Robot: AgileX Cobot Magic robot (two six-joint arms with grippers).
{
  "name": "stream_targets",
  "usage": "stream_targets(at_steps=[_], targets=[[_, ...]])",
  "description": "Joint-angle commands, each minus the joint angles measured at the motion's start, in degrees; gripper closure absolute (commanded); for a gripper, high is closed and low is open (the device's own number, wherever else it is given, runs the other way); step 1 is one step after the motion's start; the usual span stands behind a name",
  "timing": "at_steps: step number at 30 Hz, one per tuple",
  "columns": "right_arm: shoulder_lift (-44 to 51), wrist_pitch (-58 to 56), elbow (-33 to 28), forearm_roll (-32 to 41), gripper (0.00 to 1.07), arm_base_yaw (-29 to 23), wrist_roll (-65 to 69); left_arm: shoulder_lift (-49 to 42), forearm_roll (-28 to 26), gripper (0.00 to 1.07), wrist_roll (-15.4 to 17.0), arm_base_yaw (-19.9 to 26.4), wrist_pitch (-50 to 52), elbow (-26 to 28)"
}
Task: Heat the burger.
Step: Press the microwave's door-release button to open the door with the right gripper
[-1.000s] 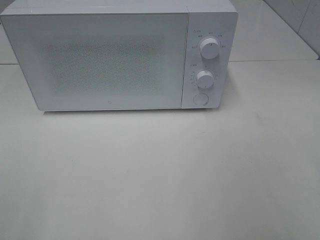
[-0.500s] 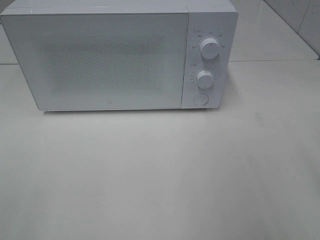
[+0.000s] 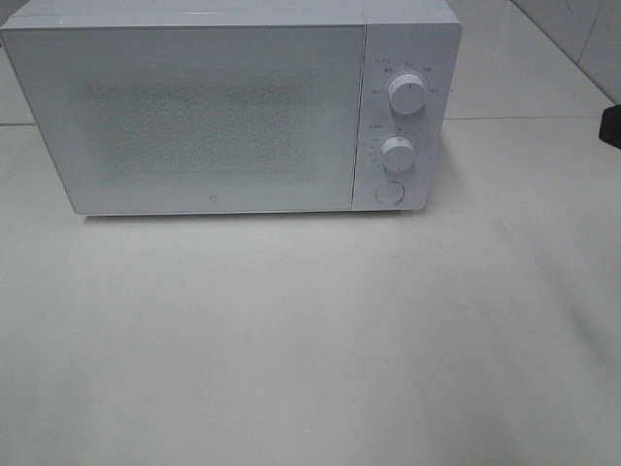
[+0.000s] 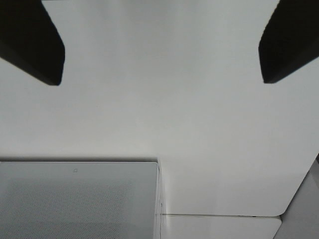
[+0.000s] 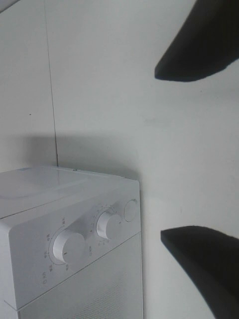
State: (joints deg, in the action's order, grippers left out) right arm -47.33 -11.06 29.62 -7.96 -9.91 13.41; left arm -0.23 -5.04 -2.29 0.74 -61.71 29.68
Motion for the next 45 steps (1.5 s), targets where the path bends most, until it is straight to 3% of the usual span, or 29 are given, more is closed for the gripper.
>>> stream_targets(at_steps=[1, 19, 27, 36, 39, 42, 45], targets=[[-4.6, 5.2, 0.4, -0.4, 0.31, 0.5, 0.3, -0.9, -0.3, 0.09, -0.1, 0.2, 0.5, -0.2], [-23.6, 26.6, 0.4, -0.7, 0.31, 0.3, -0.2, -0.9, -0.3, 0.09, -0.1, 0.2, 0.5, -0.2], [-29.2, 41.1, -4.0, 1.2, 0.31, 0.3, -2.4, -0.9, -0.3, 0.09, -0.1, 0.2, 0.5, -0.2], [-31.6, 51.3, -10.0, 10.4, 0.31, -0.1, -8.3, -0.9, -0.3, 0.09, -0.1, 0.2, 0.5, -0.2], [-31.6, 53.8, -11.6, 16.0, 0.31, -2.8, -12.1, -0.9, -0.3, 0.09, -0.1, 0.2, 0.5, -0.2], [-31.6, 58.0, -13.2, 26.8, 0.31, -9.9, -21.2, -0.9, -0.3, 0.09, -0.1, 0.2, 0.5, -0.2], [-31.6, 58.8, -13.3, 29.3, 0.31, -11.2, -22.5, -0.9, -0.3, 0.09, -0.1, 0.2, 0.5, -0.2]])
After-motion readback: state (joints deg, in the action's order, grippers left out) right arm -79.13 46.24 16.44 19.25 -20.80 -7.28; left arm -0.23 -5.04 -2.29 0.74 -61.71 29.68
